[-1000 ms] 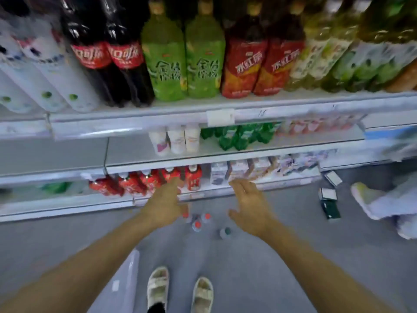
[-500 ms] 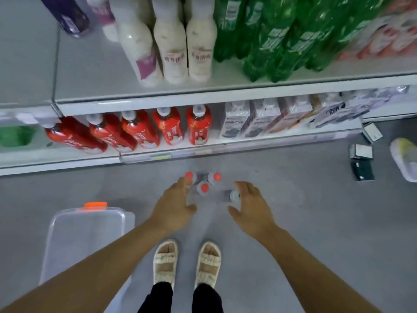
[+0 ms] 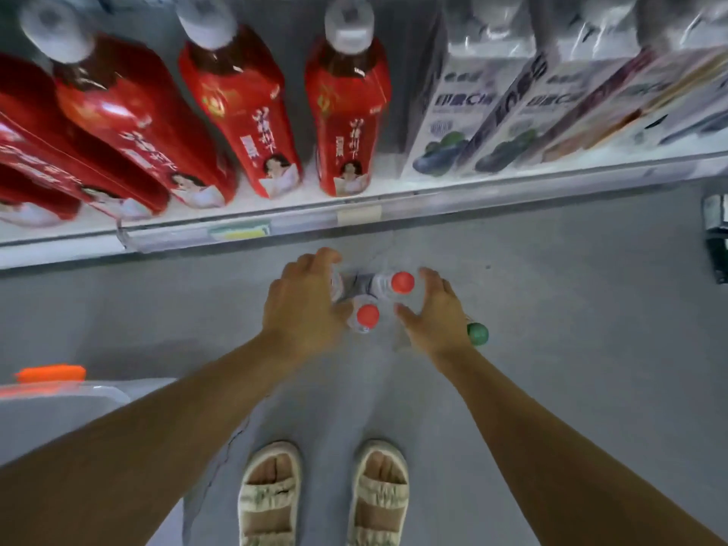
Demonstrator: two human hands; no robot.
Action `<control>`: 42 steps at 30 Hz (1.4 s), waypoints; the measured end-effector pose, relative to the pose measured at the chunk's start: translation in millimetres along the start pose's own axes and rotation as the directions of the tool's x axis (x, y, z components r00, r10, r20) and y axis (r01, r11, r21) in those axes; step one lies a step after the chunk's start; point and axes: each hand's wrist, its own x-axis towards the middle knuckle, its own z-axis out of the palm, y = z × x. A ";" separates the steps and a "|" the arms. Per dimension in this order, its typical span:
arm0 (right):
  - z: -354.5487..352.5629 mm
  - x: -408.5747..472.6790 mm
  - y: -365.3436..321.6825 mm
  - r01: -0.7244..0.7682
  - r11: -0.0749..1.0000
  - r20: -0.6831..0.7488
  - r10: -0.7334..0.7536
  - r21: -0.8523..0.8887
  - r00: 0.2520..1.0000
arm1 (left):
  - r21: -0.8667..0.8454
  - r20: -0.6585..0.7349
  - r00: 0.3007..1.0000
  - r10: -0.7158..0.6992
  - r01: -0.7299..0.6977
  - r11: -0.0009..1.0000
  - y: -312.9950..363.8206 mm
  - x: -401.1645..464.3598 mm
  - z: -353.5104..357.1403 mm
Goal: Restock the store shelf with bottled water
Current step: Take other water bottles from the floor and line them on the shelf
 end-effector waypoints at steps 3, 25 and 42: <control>28.9 22.6 15.4 -0.005 0.991 -0.051 0.012 0.134 0.999 | -0.004 -0.039 0.998 0.040 -0.040 0.999 -10.4 27.1 15.2; -11.3 66.4 13.0 0.032 0.793 -0.353 0.234 0.608 0.906 | -0.040 0.017 0.983 0.183 -0.183 0.982 11.4 66.2 6.3; -350.0 -109.9 -113.0 0.117 0.817 -0.490 0.218 0.564 0.844 | -0.282 0.182 0.913 0.366 -0.308 0.909 237.1 -71.1 -175.7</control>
